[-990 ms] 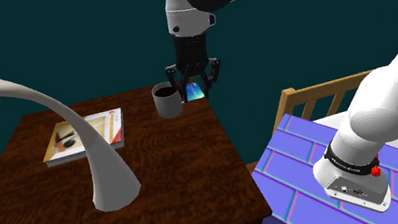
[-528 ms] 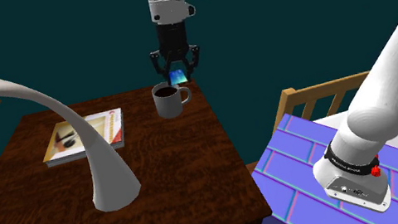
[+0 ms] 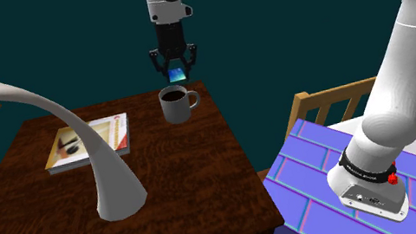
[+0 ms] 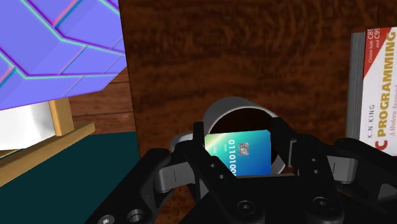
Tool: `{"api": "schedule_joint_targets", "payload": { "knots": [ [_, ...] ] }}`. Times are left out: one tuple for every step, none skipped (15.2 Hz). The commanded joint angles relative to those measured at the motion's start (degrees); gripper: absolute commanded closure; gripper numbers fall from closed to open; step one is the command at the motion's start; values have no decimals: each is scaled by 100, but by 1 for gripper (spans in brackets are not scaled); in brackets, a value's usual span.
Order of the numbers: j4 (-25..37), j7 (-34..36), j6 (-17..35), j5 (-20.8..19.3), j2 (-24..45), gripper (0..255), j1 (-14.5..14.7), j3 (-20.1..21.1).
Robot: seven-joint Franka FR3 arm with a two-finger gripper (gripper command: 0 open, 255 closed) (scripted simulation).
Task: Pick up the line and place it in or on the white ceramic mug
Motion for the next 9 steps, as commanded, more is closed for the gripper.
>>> {"api": "schedule_joint_targets", "payload": {
  "knots": [
    [-113,-12,134,-7,21,255,1,-2],
    [-180,-17,208,-9,30,255,2,-2],
    [-244,-23,283,-11,40,255,2,-3],
    [-308,-27,356,-14,51,255,3,-3],
    [-369,-32,430,-18,64,255,5,-4],
    [-430,-36,503,-22,78,255,6,-4],
    [-489,-40,577,-26,94,255,7,-5],
    [-546,-43,649,-31,110,255,9,-6],
    [-603,-46,722,-37,128,255,11,-7]
  ]
}}
